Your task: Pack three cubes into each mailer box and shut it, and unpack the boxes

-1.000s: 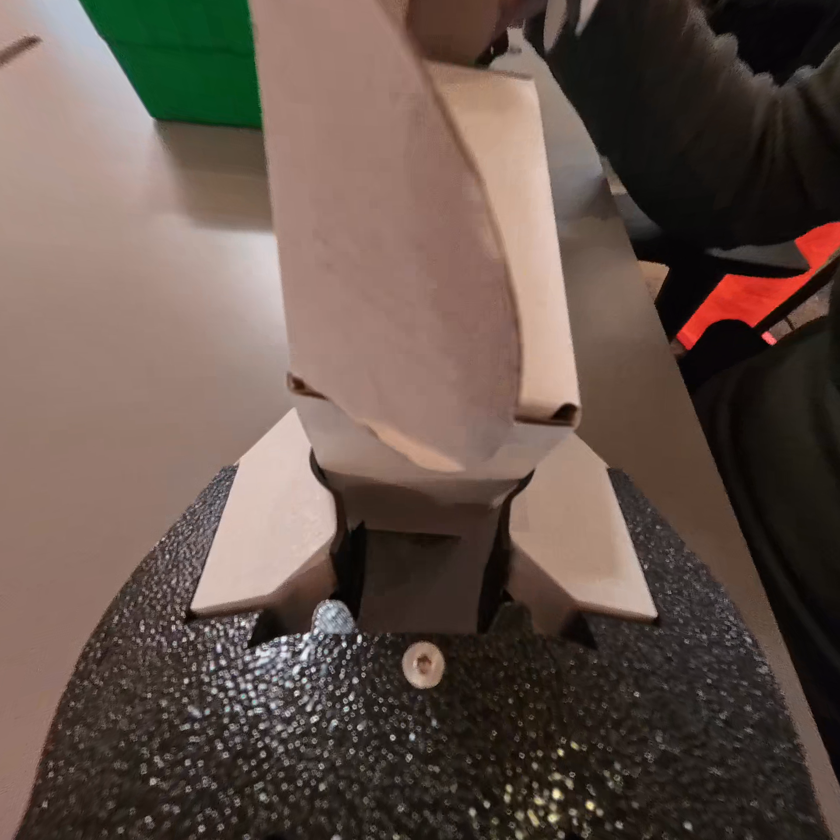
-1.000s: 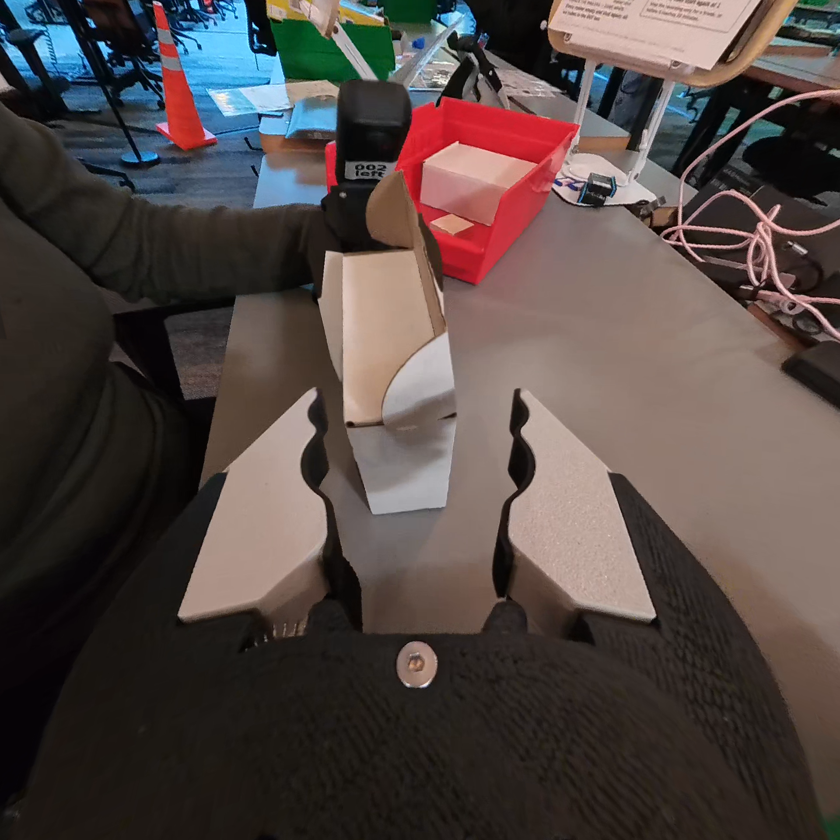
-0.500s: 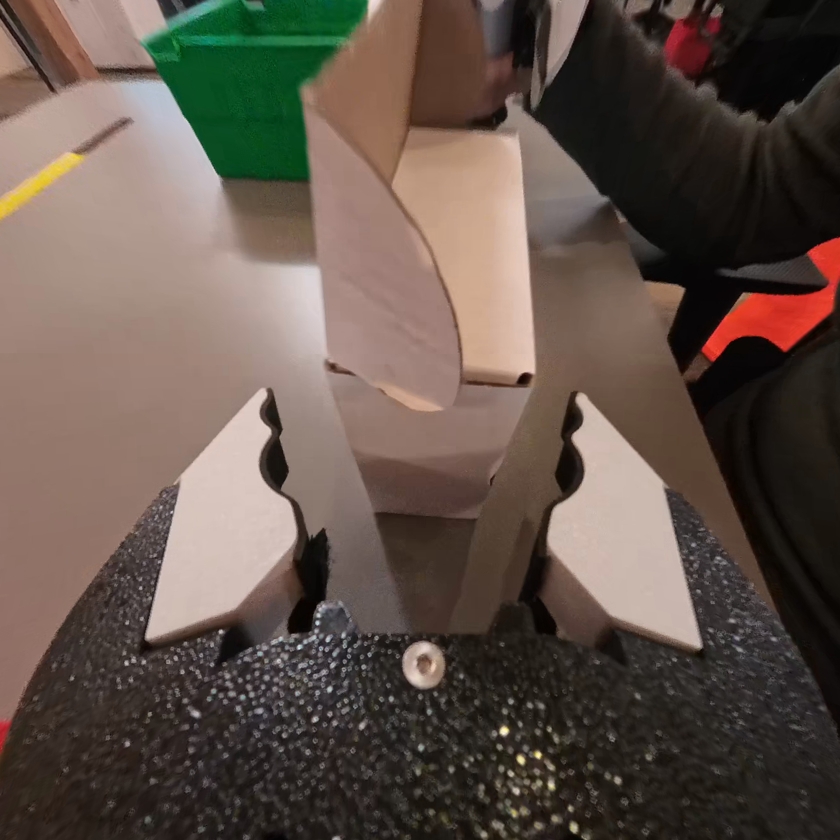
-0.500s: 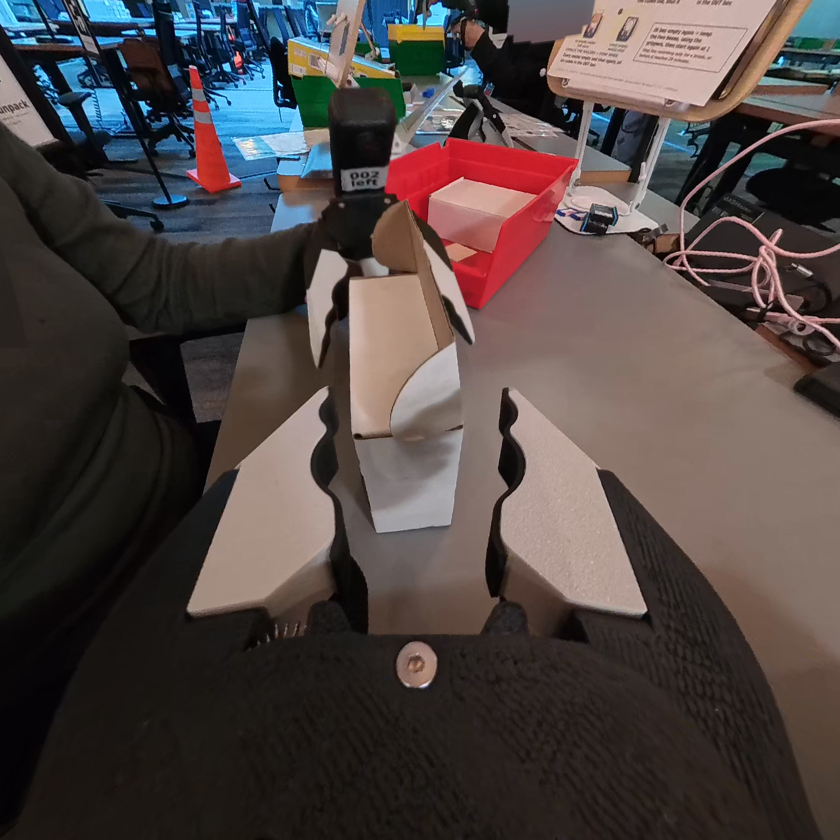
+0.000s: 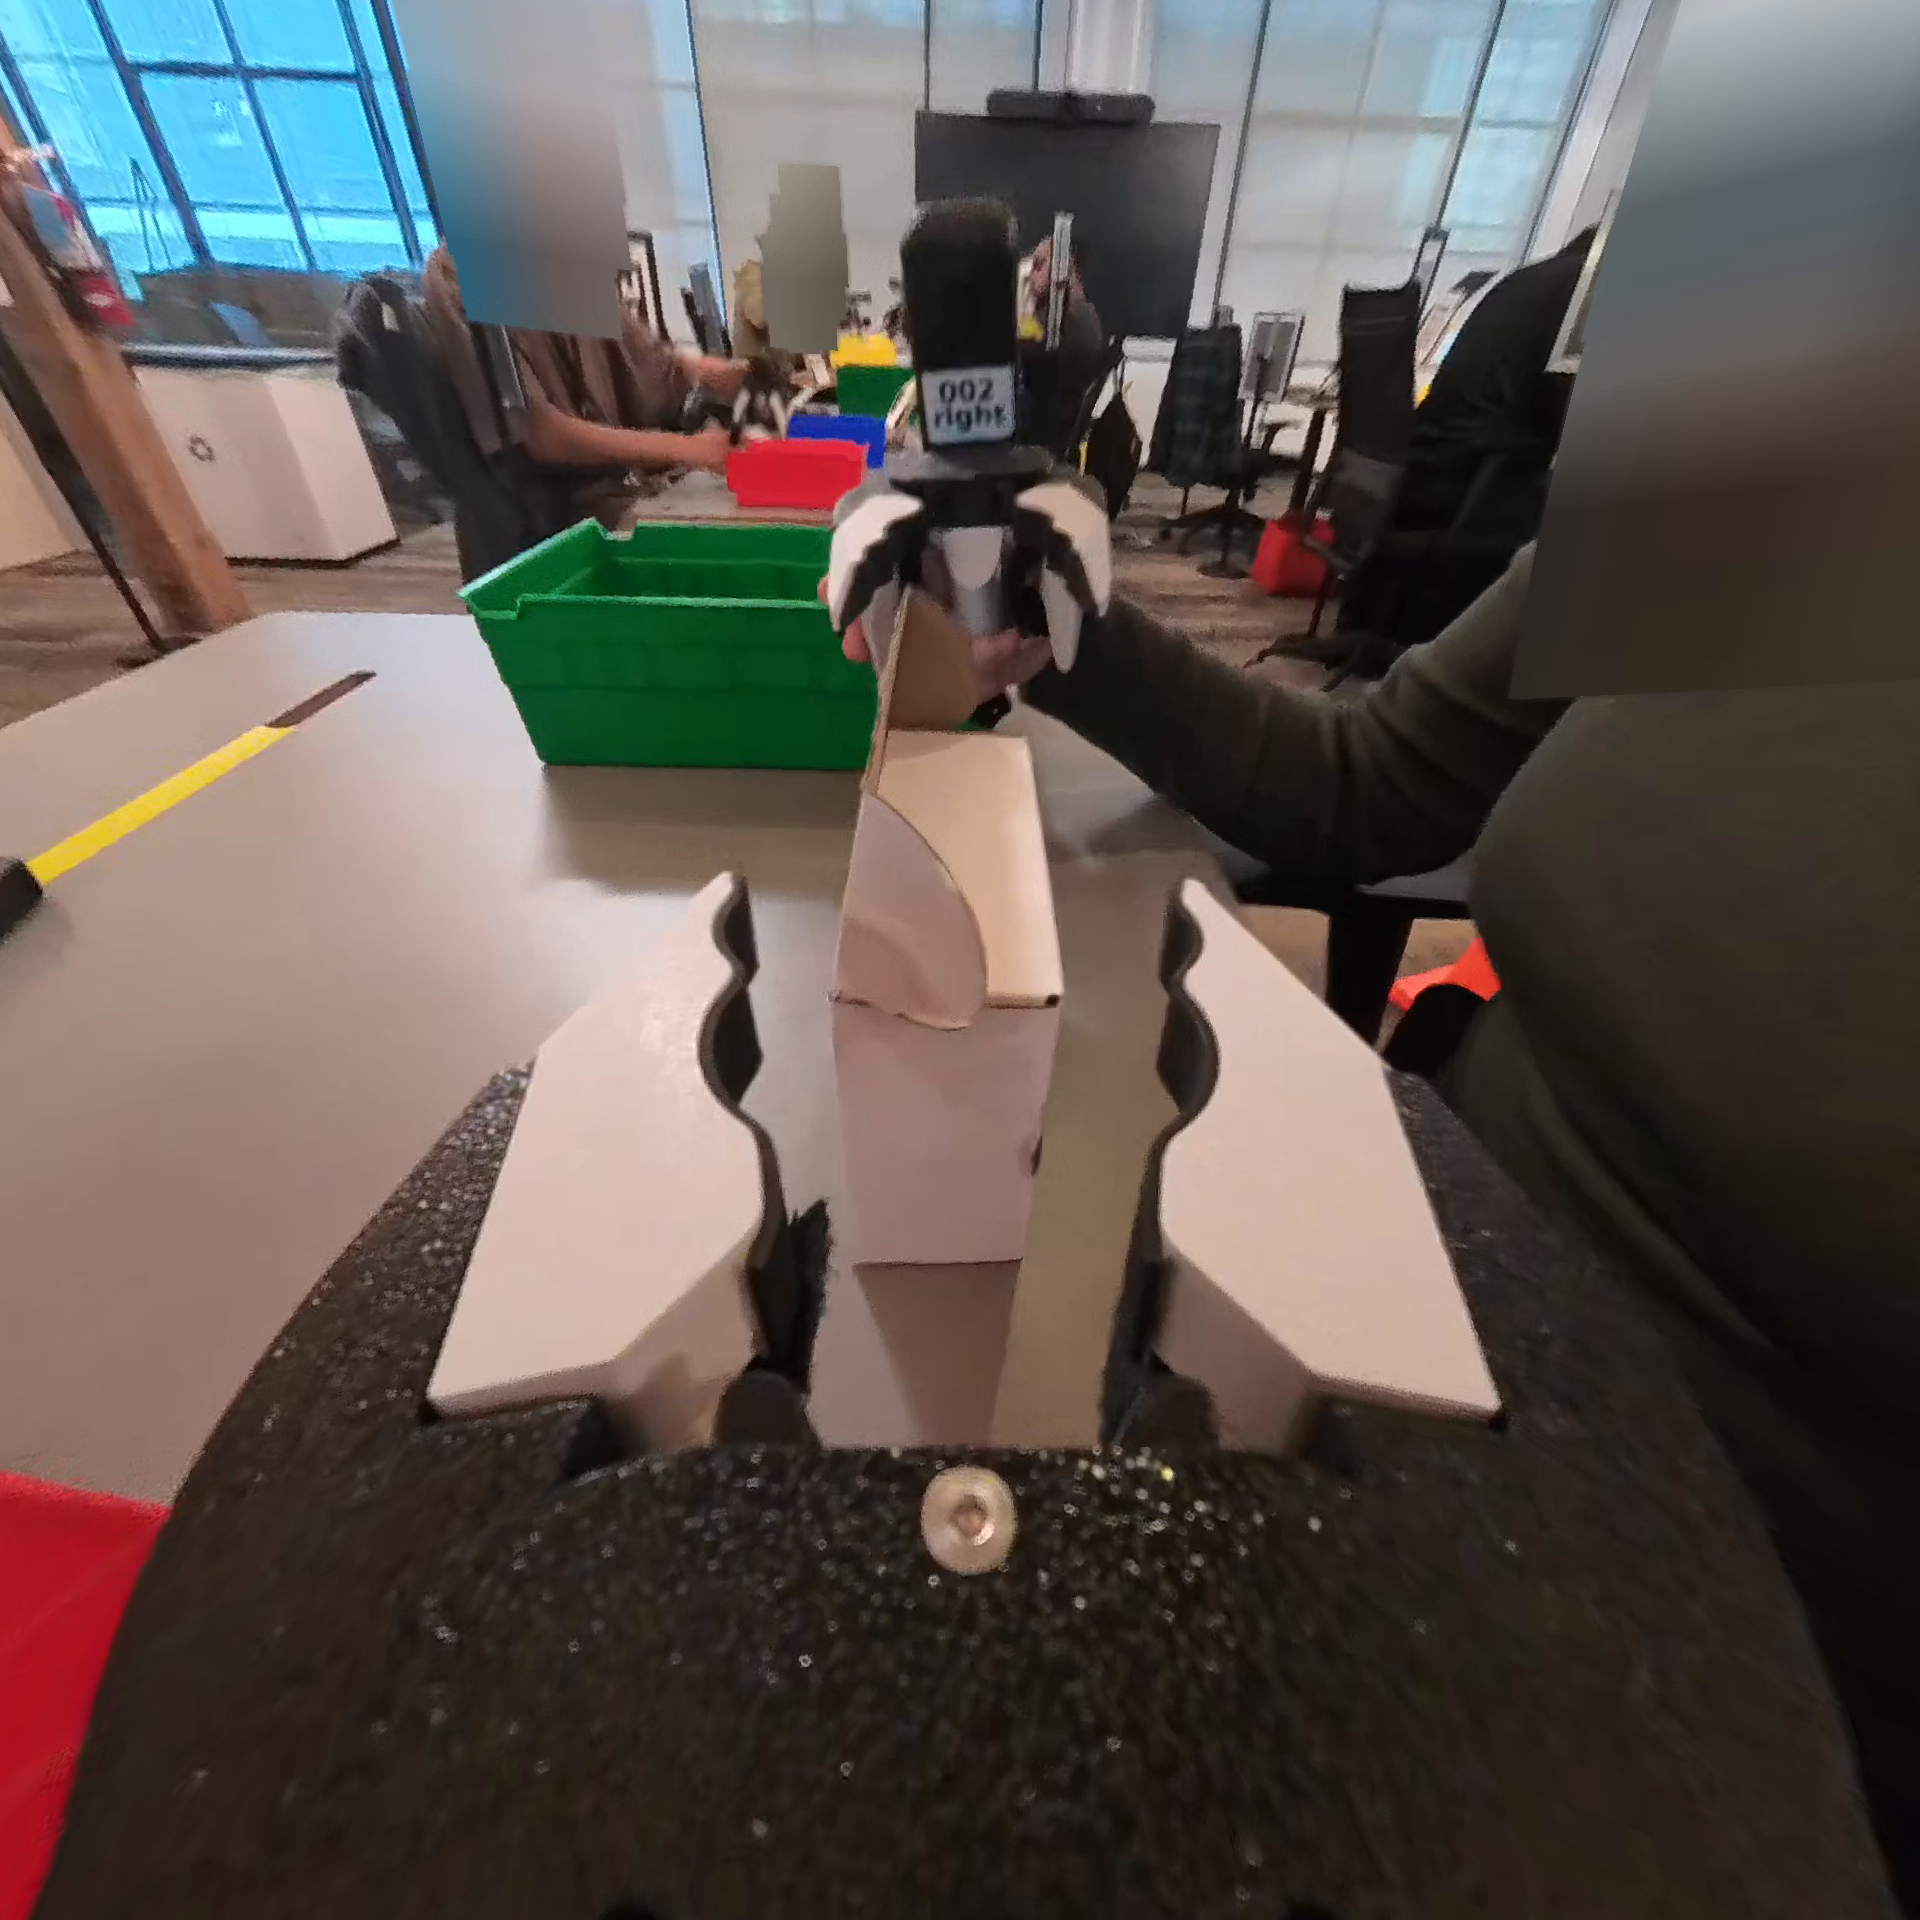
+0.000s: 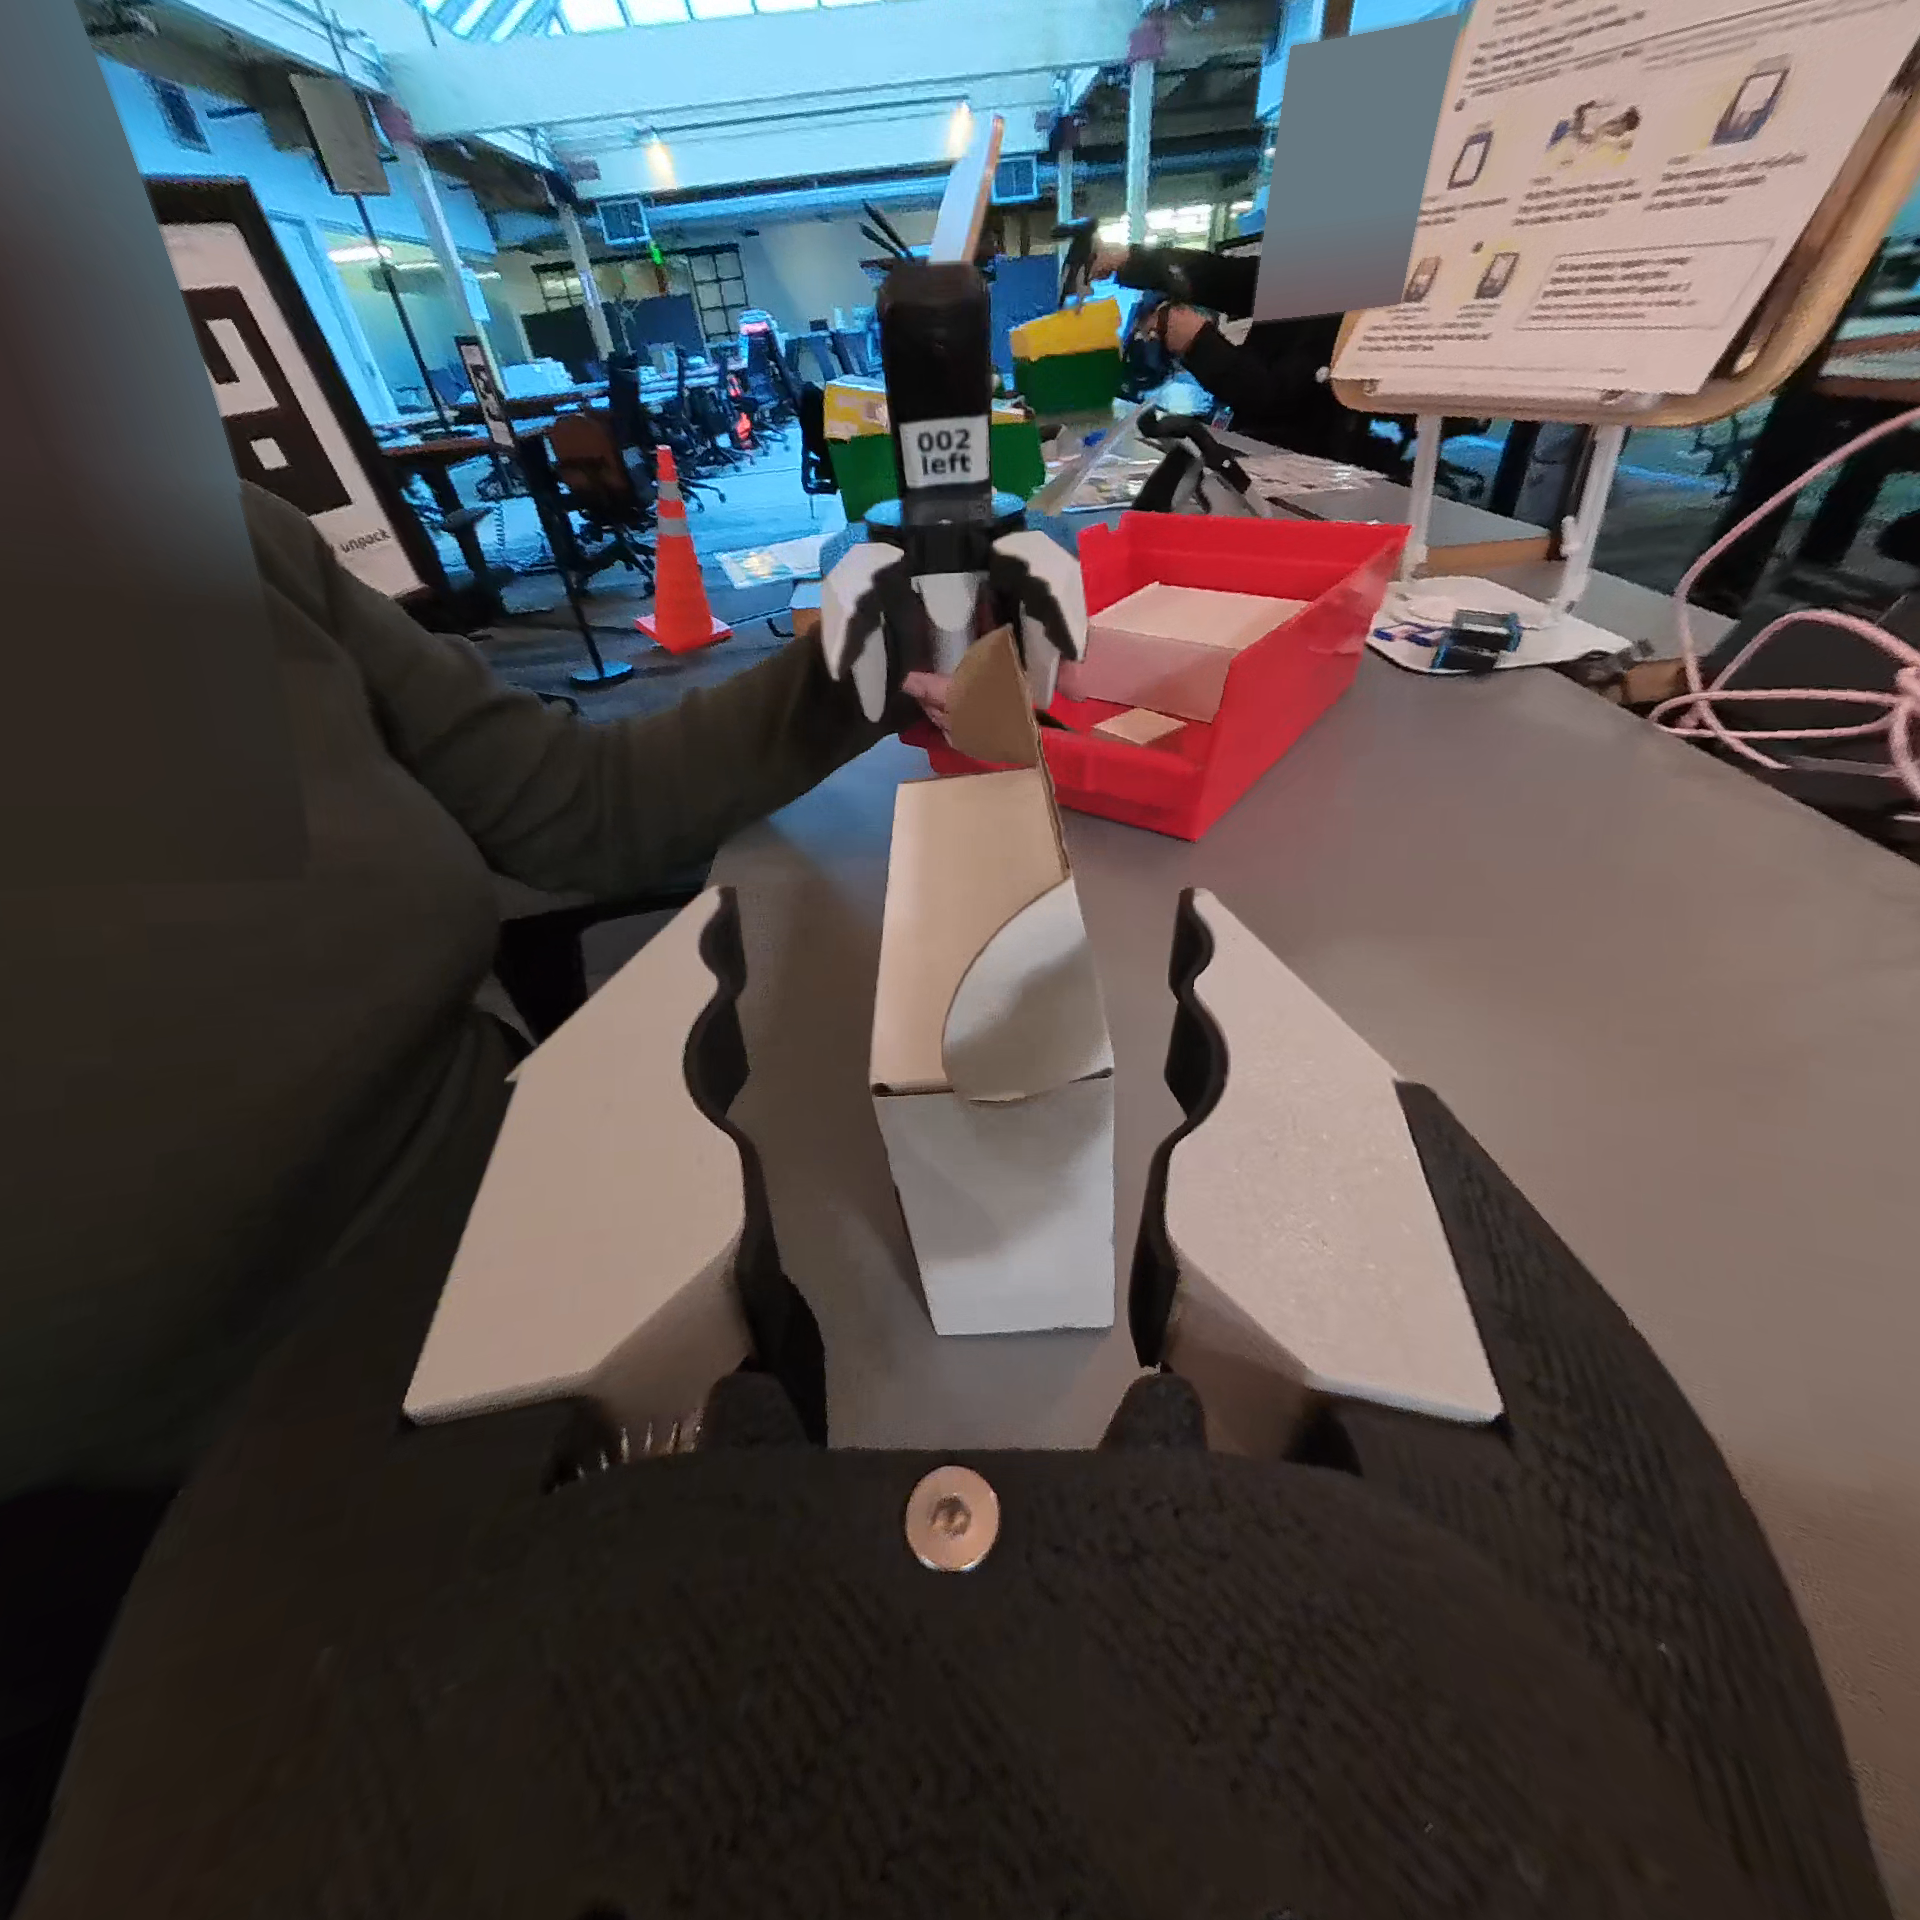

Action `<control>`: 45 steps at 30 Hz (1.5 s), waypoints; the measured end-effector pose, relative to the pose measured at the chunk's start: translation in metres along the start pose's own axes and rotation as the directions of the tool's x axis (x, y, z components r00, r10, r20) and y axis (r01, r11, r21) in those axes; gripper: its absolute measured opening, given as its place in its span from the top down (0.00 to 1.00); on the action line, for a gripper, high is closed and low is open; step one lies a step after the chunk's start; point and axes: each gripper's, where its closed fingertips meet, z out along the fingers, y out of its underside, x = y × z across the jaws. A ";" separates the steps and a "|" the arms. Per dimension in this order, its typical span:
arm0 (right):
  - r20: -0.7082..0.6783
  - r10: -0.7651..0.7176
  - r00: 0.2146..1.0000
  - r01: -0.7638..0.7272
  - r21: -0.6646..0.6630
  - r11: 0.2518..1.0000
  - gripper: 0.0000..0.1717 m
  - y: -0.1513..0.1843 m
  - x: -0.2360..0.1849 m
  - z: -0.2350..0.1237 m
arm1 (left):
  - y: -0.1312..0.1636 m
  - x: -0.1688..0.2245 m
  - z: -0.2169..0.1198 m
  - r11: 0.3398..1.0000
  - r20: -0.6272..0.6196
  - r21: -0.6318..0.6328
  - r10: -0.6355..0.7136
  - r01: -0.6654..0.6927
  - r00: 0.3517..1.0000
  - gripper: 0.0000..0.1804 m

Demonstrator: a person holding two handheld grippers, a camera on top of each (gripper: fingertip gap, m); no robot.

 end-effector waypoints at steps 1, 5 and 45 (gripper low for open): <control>0.001 0.007 1.000 -0.007 -0.009 1.000 0.53 0.002 0.001 0.001 | 0.005 -0.003 0.002 1.000 0.015 -0.030 0.005 -0.004 1.000 0.60; -0.034 -0.016 0.999 0.015 -0.024 1.000 0.56 0.005 0.007 0.000 | 0.010 -0.006 -0.001 0.998 0.047 -0.052 0.043 -0.041 0.998 0.67; -0.152 0.061 0.987 -0.074 -0.085 0.994 0.83 0.015 0.024 0.012 | 0.005 -0.022 0.024 0.999 0.286 0.025 -0.051 0.045 0.957 0.84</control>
